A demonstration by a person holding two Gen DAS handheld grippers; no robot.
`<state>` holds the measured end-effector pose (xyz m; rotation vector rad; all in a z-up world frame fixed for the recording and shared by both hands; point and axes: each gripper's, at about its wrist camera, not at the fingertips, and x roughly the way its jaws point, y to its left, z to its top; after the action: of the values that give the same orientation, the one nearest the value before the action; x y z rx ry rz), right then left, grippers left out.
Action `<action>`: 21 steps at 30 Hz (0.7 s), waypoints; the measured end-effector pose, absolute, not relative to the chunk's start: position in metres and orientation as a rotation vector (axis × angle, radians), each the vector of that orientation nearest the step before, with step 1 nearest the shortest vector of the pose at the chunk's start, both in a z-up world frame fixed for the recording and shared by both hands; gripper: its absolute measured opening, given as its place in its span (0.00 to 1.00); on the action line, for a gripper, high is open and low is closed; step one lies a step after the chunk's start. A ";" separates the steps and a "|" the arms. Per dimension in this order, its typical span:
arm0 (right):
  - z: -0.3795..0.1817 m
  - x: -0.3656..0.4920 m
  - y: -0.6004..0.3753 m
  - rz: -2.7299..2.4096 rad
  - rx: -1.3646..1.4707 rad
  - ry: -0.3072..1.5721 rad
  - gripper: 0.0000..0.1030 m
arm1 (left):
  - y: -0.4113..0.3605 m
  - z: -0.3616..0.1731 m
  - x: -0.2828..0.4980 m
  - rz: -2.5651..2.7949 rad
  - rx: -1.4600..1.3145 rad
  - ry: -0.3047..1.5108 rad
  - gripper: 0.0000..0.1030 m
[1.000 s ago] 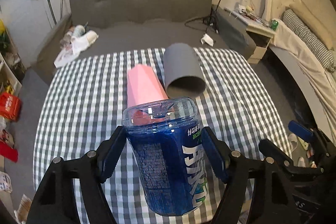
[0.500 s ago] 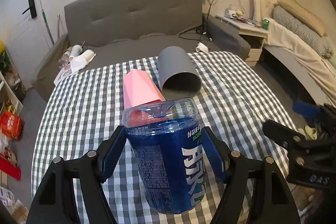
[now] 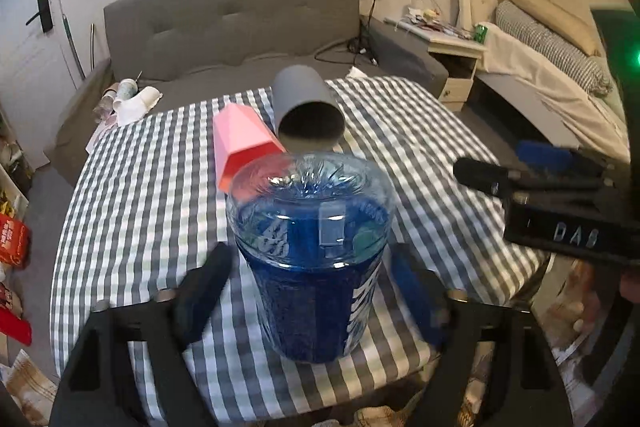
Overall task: Flip cup upside down
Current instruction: 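Rotate the held bottle with the left tool so its base points down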
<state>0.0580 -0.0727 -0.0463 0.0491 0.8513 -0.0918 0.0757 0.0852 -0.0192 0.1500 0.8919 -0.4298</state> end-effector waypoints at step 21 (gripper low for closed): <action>-0.044 0.049 -0.071 -0.091 0.039 0.840 0.88 | 0.079 -0.028 0.093 -0.411 0.142 0.861 0.69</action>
<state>0.0491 -0.0706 -0.0439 0.0394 0.8401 -0.0908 0.0935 0.0787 -0.0281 0.1417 0.8608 -0.4108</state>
